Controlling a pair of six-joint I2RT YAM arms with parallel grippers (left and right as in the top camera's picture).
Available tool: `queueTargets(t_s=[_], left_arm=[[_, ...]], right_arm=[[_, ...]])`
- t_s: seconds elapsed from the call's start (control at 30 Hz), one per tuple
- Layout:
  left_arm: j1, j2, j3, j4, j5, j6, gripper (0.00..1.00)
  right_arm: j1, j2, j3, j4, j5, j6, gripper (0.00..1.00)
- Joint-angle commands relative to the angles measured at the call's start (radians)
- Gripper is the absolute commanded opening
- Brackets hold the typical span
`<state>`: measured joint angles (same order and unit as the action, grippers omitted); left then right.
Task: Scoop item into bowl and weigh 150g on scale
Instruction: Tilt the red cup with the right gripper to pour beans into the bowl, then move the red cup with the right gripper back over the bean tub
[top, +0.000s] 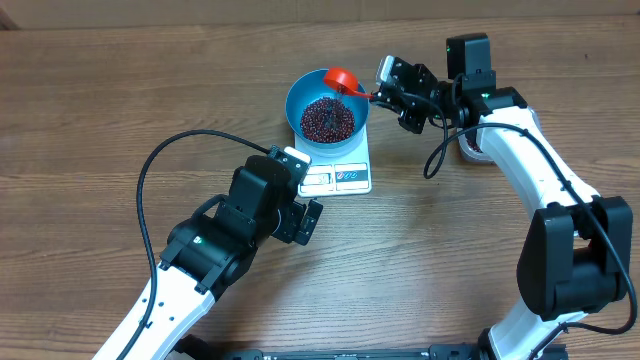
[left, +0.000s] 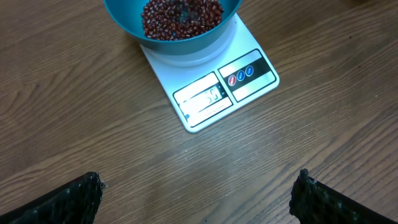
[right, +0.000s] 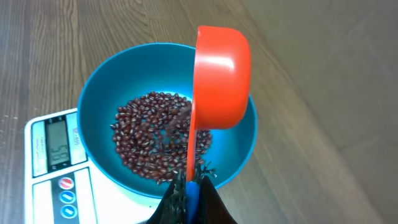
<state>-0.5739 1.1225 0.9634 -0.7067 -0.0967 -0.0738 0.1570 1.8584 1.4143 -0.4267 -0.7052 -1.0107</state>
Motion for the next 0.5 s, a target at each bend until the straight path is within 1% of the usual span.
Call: queueTargets(t_s=[0.0, 0.1, 0.2, 0.37, 0.47], left_arm=[[0.004, 0.003, 0.0, 0.003, 0.012, 0.018, 0.99], [0.004, 0.003, 0.0, 0.004, 0.012, 0.018, 1.0], [0.004, 0.003, 0.0, 0.003, 0.012, 0.018, 1.0], [0.004, 0.003, 0.0, 0.004, 0.012, 0.018, 0.99], [0.004, 0.003, 0.0, 0.004, 0.012, 0.018, 1.0]], right_arm=[[0.0, 0.005, 0.0, 0.024, -0.002, -0.046, 0.04], [0.0, 0.005, 0.003, 0.034, -0.003, -0.04, 0.04], [0.0, 0.005, 0.013, 0.031, -0.003, 0.02, 0.04], [-0.001, -0.014, 0.045, 0.014, -0.057, 0.168, 0.04], [-0.002, -0.06, 0.048, 0.009, -0.053, 0.301, 0.04]])
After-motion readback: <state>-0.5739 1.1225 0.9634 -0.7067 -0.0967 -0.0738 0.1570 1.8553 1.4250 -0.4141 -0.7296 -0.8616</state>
